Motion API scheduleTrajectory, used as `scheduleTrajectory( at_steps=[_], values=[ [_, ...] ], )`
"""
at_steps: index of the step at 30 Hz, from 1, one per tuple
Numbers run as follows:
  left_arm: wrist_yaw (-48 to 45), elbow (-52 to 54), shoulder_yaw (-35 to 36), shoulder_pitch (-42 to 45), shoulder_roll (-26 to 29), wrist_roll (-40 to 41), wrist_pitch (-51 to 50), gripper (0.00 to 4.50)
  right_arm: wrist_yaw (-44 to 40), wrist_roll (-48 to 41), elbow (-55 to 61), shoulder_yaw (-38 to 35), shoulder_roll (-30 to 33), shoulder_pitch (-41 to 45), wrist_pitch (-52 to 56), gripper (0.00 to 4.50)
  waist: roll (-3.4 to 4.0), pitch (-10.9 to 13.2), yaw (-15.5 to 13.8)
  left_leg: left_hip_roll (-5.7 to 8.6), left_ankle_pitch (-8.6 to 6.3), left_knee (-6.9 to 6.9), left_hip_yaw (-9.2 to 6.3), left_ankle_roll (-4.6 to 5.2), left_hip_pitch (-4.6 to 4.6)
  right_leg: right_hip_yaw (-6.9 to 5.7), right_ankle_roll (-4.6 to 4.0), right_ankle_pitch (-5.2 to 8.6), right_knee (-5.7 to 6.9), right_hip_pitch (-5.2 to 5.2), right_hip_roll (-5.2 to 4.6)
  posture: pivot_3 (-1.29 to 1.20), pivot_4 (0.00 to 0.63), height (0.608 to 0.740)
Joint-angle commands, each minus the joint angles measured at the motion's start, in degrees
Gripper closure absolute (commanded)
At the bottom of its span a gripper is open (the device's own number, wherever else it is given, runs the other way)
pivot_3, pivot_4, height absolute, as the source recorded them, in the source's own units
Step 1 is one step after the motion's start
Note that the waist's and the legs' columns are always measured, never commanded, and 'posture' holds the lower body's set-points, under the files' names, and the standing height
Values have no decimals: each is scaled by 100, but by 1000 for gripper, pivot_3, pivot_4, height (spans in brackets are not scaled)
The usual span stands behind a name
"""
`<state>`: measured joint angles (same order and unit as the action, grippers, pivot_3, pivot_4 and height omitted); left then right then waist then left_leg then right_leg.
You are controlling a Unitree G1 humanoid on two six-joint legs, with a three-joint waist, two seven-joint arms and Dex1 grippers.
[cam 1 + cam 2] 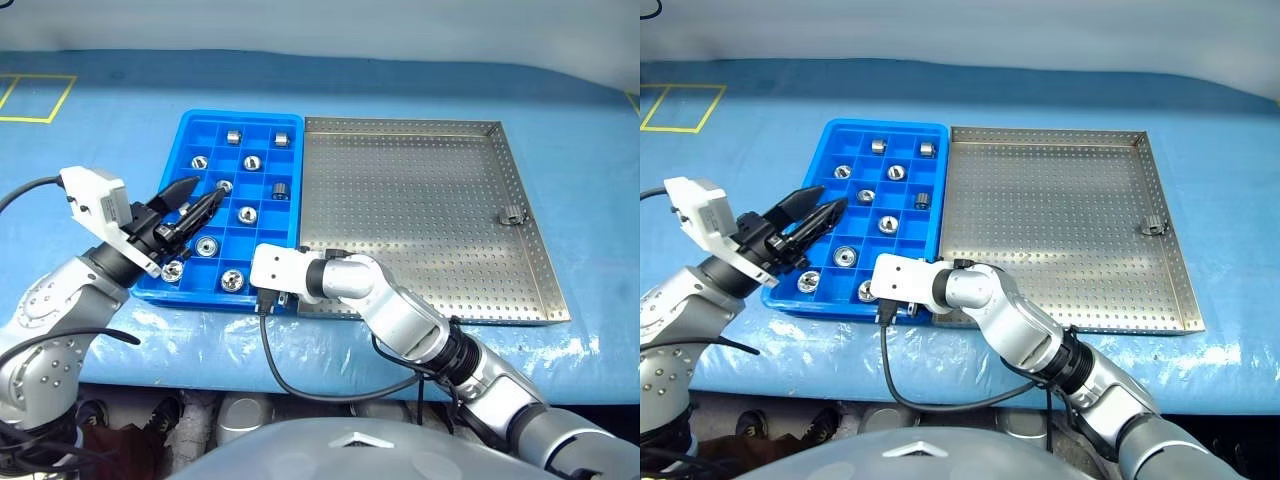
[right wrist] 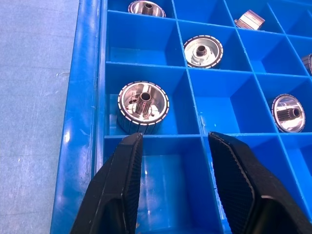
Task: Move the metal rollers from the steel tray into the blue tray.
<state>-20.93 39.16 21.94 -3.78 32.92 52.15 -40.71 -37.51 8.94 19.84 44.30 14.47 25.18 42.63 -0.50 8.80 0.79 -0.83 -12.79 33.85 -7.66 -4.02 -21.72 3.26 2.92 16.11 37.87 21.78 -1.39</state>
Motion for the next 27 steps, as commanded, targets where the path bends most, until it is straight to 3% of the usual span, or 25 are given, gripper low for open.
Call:
scheduleTrajectory(
  at_steps=[1,21,25,27],
  values=[
    [20,37,64,92,84,29,70,2007,-291,-131,-130,494,38,-281,242,2244,0,-1,0,0,0,0,0,0,0,0,0,0,0,0,0,99,150,740],
    [-78,-173,-213,389,78,-145,142,2007,-134,-148,21,49,195,-399,378,2244,4,-22,-10,11,-5,19,-2,8,2,-2,1,0,0,-15,-8,62,150,740],
    [-103,-201,-477,447,-24,-284,198,2007,500,-568,260,-1178,-639,-472,613,2244,3,-21,1,11,-5,21,-6,8,2,-4,0,0,4,-16,-7,48,150,740],
    [-143,-210,-626,508,-83,-331,221,2007,689,-595,492,-1629,-730,-386,826,2244,5,-18,17,10,-4,28,-7,7,2,-4,1,0,14,-14,-5,37,150,740]
  ],
)
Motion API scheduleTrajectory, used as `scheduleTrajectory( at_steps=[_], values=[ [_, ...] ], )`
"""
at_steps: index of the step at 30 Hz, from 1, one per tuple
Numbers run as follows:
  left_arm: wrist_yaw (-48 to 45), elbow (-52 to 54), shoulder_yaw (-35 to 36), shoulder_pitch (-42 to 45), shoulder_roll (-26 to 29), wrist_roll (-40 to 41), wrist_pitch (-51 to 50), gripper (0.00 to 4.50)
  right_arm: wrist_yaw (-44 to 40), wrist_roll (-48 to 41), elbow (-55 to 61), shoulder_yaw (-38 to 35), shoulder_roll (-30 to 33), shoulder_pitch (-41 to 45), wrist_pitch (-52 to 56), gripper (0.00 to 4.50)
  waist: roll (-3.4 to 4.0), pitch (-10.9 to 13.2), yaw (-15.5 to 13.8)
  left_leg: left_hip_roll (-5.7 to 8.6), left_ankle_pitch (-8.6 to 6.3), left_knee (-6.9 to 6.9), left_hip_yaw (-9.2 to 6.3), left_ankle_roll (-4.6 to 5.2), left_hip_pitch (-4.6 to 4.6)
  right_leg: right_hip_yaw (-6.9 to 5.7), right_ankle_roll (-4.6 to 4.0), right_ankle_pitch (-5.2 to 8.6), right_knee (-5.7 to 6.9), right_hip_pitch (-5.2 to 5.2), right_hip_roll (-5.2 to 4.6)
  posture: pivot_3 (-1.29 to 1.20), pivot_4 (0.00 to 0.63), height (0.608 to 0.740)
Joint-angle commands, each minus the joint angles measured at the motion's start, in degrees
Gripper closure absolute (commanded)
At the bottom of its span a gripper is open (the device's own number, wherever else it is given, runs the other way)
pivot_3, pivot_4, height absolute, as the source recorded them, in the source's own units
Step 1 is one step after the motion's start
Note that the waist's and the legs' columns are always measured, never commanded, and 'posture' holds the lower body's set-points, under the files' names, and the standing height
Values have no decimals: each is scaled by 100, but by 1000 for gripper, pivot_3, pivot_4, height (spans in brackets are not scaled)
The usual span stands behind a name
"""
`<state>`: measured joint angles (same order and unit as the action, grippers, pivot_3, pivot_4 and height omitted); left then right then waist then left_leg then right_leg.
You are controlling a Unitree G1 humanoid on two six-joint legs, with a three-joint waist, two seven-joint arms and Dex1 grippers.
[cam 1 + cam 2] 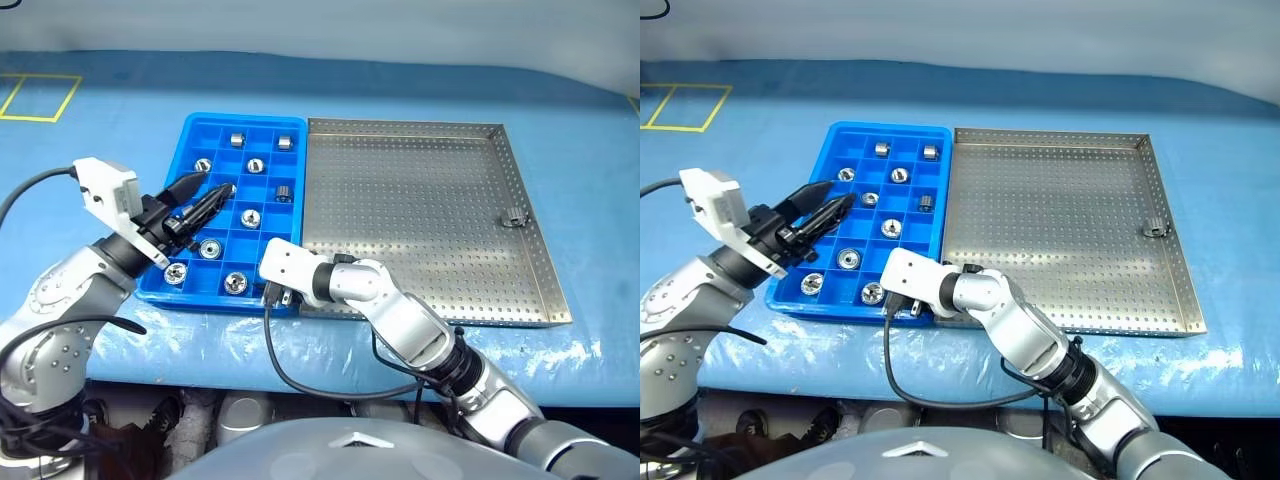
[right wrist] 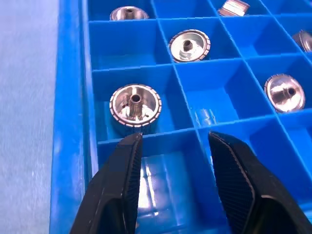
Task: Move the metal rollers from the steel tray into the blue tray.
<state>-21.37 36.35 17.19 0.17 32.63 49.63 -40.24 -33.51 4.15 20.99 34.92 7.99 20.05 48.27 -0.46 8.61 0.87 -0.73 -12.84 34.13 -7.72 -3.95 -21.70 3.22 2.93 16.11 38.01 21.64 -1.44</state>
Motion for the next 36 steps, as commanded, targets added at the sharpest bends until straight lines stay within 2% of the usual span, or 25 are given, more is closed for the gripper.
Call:
scheduleTrajectory(
  at_steps=[1,7,10,15,17,19,21,26,31,36],
  values=[
    [-110,41,-236,169,-77,-141,206,2007,344,-152,549,-921,-70,142,396,2244,1,1,16,0,0,3,0,1,0,1,0,0,2,0,1,37,150,740],
    [-296,-340,-625,648,-300,-311,360,2007,886,-202,1447,-2264,140,40,991,2244,6,3,78,-2,6,7,-8,12,1,-1,3,-2,15,1,8,-40,150,740],
    [-420,-578,-846,896,-470,-383,449,2007,1370,-128,1651,-3210,188,-13,1162,2244,8,3,157,-1,6,7,-7,13,1,2,3,-2,15,1,8,-80,150,740],
    [-730,-1119,-1550,1527,-850,-879,719,2007,2817,370,752,-4991,353,-210,495,2244,9,3,223,7,4,9,-4,16,-2,6,3,-3,15,1,5,-135,150,740],
    [-881,-1276,-1804,1781,-971,-975,728,2007,3124,387,295,-5460,474,-208,198,2244,11,3,287,9,4,9,-1,18,-4,10,3,-3,14,1,3,-156,150,740],
    [-894,-1409,-1965,1962,-1091,-1106,732,2007,3216,330,-192,-5648,618,-164,-47,2244,21,6,401,9,0,9,10,26,-3,21,3,-3,14,2,3,-163,150,740],
    [-965,-1547,-2157,2104,-1203,-1280,784,2007,3153,444,-842,-5486,1003,-165,-418,2244,34,5,551,8,-9,10,28,42,3,39,5,-4,17,3,5,-180,150,740],
    [-998,-1722,-2418,2184,-1415,-1548,809,2007,3138,89,-1918,-5599,1125,118,-958,2244,51,6,850,5,-21,21,61,65,11,69,10,-7,24,3,8,-173,150,740],
    [-963,-1695,-2549,2097,-1475,-1747,698,2007,2848,-343,-2076,-5441,983,255,-1495,2244,66,13,910,7,-36,74,64,91,4,77,19,-5,54,3,11,-145,150,740],
    [-929,-1596,-2629,1912,-1471,-1881,633,2007,2829,-419,-2306,-5224,993,344,-1794,2244,66,13,833,10,-36,104,65,93,5,82,33,-11,66,-3,12,-122,150,740]
  ],
)
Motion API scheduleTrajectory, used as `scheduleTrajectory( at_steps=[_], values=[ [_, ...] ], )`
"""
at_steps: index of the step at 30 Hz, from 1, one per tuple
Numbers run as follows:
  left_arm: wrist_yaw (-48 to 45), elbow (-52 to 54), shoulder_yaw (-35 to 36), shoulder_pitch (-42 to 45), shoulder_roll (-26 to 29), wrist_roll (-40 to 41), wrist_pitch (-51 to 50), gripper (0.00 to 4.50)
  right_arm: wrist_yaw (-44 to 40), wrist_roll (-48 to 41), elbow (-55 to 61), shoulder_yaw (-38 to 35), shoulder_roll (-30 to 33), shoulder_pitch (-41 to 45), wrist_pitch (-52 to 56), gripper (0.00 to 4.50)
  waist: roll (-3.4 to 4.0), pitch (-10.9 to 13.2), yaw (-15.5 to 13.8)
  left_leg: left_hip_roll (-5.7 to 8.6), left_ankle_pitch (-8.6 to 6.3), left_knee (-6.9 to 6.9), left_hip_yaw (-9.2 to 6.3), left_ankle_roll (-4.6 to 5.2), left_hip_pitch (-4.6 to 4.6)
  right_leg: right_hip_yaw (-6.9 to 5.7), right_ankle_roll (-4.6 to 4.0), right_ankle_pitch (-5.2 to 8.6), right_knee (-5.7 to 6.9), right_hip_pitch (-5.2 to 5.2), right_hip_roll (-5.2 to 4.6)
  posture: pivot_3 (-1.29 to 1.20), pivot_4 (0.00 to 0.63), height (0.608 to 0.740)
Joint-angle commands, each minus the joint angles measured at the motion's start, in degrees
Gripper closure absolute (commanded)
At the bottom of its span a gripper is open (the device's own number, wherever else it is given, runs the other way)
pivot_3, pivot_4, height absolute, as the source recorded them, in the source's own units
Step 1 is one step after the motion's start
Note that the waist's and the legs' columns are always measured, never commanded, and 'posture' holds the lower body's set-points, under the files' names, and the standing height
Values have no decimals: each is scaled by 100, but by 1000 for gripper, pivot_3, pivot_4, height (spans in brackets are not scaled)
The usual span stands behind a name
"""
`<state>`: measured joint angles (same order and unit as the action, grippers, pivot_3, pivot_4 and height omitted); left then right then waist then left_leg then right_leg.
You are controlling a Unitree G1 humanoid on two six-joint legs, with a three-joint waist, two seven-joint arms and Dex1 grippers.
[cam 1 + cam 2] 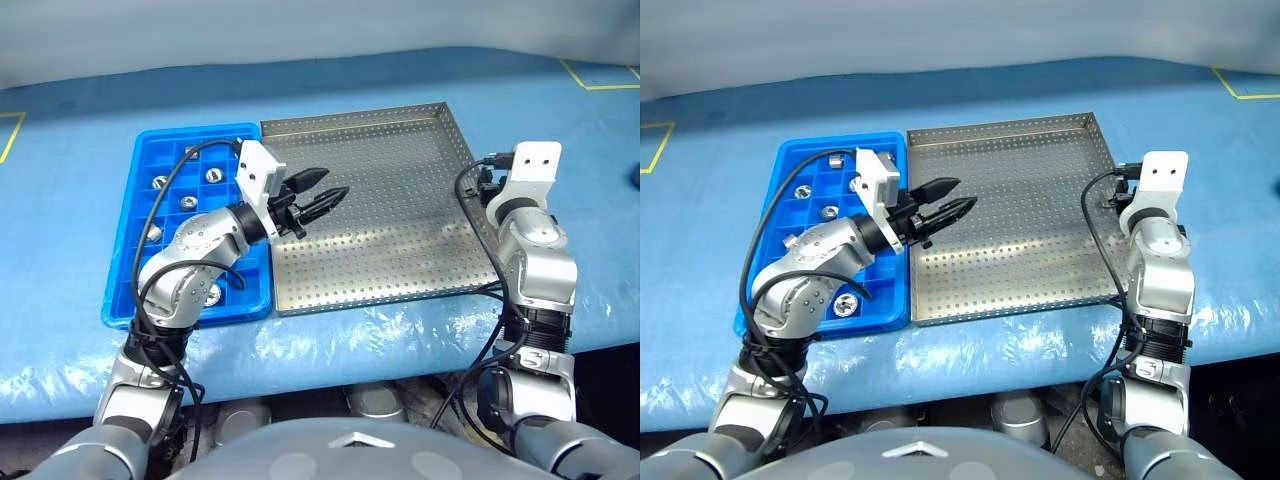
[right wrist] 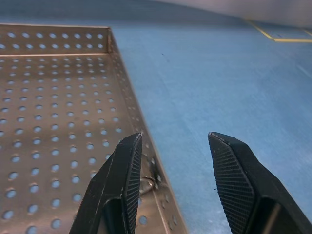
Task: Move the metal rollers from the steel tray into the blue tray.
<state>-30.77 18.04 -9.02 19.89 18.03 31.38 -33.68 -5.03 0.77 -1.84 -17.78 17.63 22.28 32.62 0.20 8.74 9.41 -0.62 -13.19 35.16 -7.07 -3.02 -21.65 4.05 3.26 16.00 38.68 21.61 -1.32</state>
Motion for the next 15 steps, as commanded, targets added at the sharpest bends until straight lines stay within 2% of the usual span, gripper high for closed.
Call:
scheduleTrajectory(
  at_steps=[1,15],
  values=[
    [13,264,-13,-95,-13,-50,-34,2007,-43,-123,-100,70,36,147,-263,2244,0,0,-42,1,0,1,1,0,0,2,1,-1,0,-1,0,-122,150,740],
    [122,596,6,-357,58,-137,-241,2007,107,-78,-1576,404,179,527,-730,2244,3,1,-289,1,0,-3,4,0,1,3,1,-1,-1,0,-1,-54,150,740]
  ],
)
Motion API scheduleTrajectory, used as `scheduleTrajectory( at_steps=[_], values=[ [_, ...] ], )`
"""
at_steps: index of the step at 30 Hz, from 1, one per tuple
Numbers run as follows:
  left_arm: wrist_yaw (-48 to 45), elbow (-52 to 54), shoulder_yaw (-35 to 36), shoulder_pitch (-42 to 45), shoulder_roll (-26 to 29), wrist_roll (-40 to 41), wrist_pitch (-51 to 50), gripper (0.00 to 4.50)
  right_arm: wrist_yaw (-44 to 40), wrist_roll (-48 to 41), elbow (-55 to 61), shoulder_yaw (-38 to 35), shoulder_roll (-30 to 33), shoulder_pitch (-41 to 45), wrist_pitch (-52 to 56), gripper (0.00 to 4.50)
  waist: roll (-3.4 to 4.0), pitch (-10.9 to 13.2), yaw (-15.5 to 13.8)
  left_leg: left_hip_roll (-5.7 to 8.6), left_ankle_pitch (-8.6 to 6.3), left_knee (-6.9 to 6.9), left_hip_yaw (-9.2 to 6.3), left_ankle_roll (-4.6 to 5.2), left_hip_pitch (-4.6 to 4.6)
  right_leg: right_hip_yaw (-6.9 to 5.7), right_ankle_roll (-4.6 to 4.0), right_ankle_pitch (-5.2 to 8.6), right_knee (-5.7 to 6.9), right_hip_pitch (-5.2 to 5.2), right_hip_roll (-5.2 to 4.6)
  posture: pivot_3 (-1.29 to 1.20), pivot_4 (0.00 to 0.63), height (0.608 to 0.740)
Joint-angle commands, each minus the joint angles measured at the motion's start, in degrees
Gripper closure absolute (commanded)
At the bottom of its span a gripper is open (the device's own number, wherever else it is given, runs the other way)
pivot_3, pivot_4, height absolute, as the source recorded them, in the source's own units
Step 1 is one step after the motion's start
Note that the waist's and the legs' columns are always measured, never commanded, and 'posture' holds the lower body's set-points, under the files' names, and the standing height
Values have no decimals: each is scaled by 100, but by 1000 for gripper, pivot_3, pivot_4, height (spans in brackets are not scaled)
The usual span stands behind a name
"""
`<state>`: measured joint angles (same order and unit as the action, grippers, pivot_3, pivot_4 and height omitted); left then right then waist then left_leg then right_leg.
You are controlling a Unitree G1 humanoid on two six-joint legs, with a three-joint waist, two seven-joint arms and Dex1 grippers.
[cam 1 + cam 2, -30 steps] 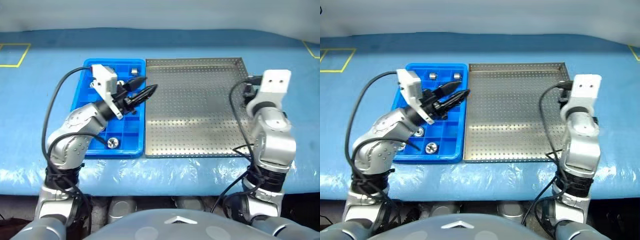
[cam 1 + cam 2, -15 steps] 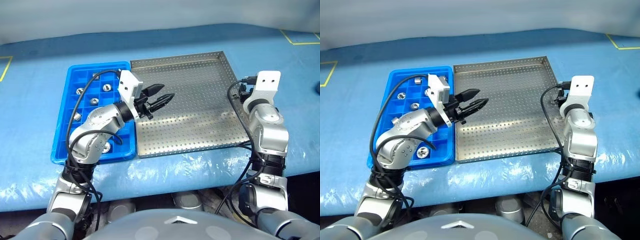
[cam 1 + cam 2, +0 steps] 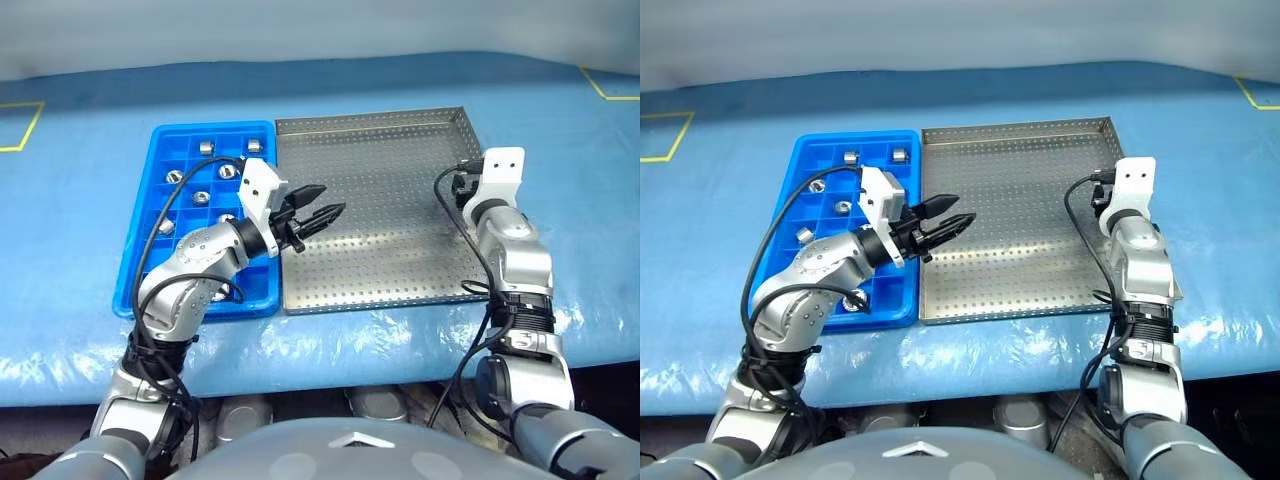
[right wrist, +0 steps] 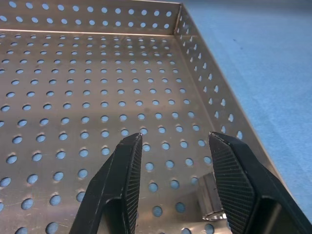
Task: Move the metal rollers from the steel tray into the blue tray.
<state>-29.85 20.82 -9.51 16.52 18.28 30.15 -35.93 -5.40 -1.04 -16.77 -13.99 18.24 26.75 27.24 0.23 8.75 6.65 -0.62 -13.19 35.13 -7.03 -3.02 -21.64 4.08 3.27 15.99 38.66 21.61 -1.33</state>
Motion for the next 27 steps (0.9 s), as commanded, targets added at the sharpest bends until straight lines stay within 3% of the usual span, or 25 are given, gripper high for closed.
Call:
scheduleTrajectory(
  at_steps=[1,11,27],
  values=[
    [37,337,67,-36,29,-8,-27,2007,155,109,-108,43,126,71,-220,2244,0,0,-35,0,0,0,0,0,0,0,0,0,0,0,0,-54,150,740],
    [82,383,40,-124,-62,16,-92,2007,151,156,781,172,251,-186,26,2244,1,1,-130,0,0,0,1,0,-1,0,0,0,-2,0,-1,-68,150,740],
    [-105,328,-24,-21,-26,-3,-136,2007,417,130,282,-58,352,-394,141,2244,4,1,-129,1,0,0,1,0,-2,1,0,0,-5,0,-1,-86,150,740]
  ],
)
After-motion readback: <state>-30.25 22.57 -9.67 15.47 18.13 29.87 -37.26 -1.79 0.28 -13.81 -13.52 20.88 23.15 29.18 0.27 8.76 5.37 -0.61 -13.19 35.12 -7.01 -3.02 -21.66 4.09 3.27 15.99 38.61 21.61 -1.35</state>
